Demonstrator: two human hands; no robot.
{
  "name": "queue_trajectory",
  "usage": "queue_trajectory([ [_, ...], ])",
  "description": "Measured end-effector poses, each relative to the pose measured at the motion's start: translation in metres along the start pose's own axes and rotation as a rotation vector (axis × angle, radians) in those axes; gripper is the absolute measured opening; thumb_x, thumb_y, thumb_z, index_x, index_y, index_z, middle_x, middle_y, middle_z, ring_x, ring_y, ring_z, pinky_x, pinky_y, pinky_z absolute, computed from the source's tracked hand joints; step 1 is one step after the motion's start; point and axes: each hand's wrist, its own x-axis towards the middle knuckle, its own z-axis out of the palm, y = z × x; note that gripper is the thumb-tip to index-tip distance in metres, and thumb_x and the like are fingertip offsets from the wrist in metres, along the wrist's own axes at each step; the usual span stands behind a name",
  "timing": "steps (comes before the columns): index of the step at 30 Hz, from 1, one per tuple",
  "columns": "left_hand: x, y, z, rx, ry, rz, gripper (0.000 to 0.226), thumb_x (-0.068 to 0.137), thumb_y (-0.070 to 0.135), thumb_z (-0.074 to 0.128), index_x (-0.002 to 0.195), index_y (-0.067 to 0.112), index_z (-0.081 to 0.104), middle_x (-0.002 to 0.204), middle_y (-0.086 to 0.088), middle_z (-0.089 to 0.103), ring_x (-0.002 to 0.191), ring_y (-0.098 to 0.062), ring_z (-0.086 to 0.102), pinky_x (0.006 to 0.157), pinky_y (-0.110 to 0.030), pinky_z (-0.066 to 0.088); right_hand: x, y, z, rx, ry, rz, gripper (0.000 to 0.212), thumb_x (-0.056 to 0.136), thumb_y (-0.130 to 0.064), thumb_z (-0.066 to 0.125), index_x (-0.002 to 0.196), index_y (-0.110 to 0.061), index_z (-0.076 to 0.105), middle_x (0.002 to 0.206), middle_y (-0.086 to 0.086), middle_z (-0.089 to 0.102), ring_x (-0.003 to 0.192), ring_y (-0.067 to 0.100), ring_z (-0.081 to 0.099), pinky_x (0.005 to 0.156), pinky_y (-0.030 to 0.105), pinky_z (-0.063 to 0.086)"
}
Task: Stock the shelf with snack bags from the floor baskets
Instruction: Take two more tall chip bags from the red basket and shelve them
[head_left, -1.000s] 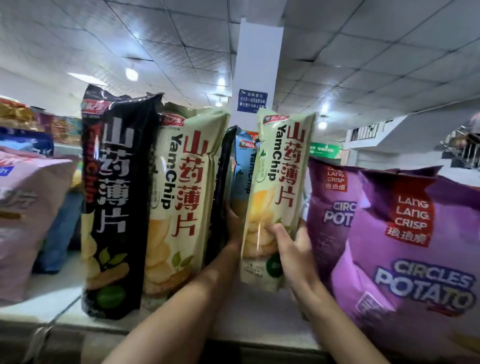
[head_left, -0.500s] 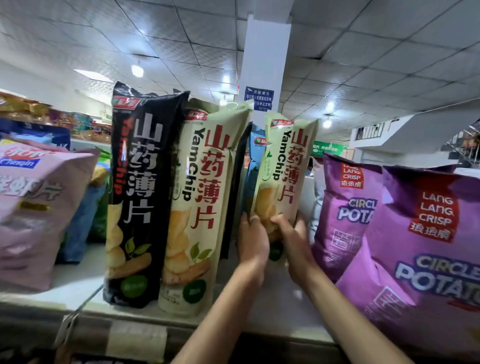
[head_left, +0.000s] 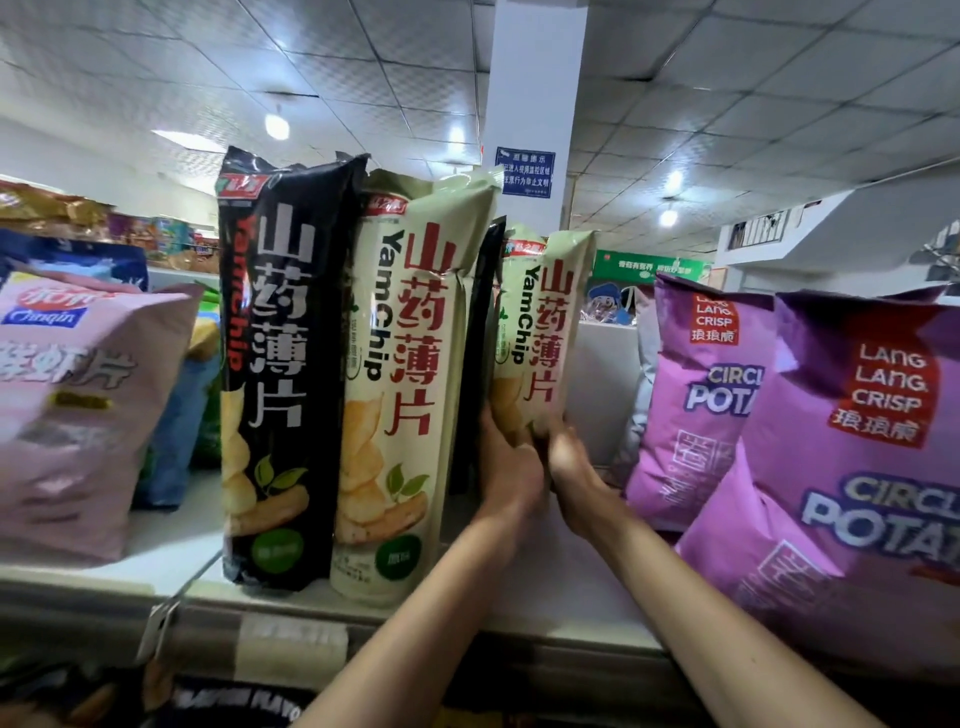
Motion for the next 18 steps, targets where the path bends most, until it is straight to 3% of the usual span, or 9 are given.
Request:
queue_trajectory([
  [4,-0.008,0.008,-0.002,-0.007,-0.023,0.004,0.071,0.097,0.004,0.048,0.155,0.031,0.018,0.155,-0.002,0.037,0.145,-0.024,0.030,0.120,-0.046,0.023,0.001,-0.004,-0.001,-0.013,0.018,-0.010,0.039,0.105,-0.025,0.034,0.141,-0.011,0.042,0.135,0.014,0.056,0.122,0.028,0.055,0.101,0.035,0.045],
  [8,-0.011,0.013,-0.004,0.008,-0.010,0.055,0.065,0.098,0.020,0.053,0.154,0.031,0.022,0.151,-0.002,0.044,0.142,-0.024,0.038,0.118,-0.049,0.028,-0.013,-0.012,-0.010,-0.001,0.012,-0.095,0.045,0.101,-0.036,0.037,0.141,-0.016,0.038,0.135,0.012,0.054,0.124,0.027,0.053,0.106,0.041,0.043],
  [11,-0.020,0.021,-0.007,0.022,-0.015,0.066,0.060,0.099,0.031,0.050,0.153,0.032,0.025,0.152,0.000,0.043,0.140,-0.023,0.040,0.118,-0.047,0.030,-0.027,-0.024,-0.013,-0.008,-0.011,-0.141,0.055,0.092,-0.042,0.039,0.137,-0.010,0.043,0.134,0.013,0.055,0.122,0.027,0.053,0.101,0.045,0.046],
  [14,-0.043,0.029,-0.012,0.013,-0.048,0.029,0.058,0.100,0.043,0.046,0.153,0.037,0.023,0.152,0.006,0.042,0.139,-0.019,0.040,0.116,-0.039,0.030,-0.052,-0.035,-0.020,0.094,0.013,-0.142,0.052,0.098,-0.041,0.040,0.143,-0.015,0.044,0.139,0.004,0.055,0.124,0.021,0.053,0.091,0.034,0.047],
  [18,-0.097,0.038,-0.035,-0.067,-0.163,0.104,0.060,0.100,0.045,0.046,0.154,0.033,0.024,0.154,0.010,0.039,0.137,-0.007,0.040,0.111,-0.030,0.030,-0.121,-0.037,-0.034,0.217,-0.012,-0.172,0.054,0.099,-0.047,0.039,0.150,-0.029,0.034,0.151,-0.014,0.039,0.135,0.002,0.038,0.116,0.037,0.030],
])
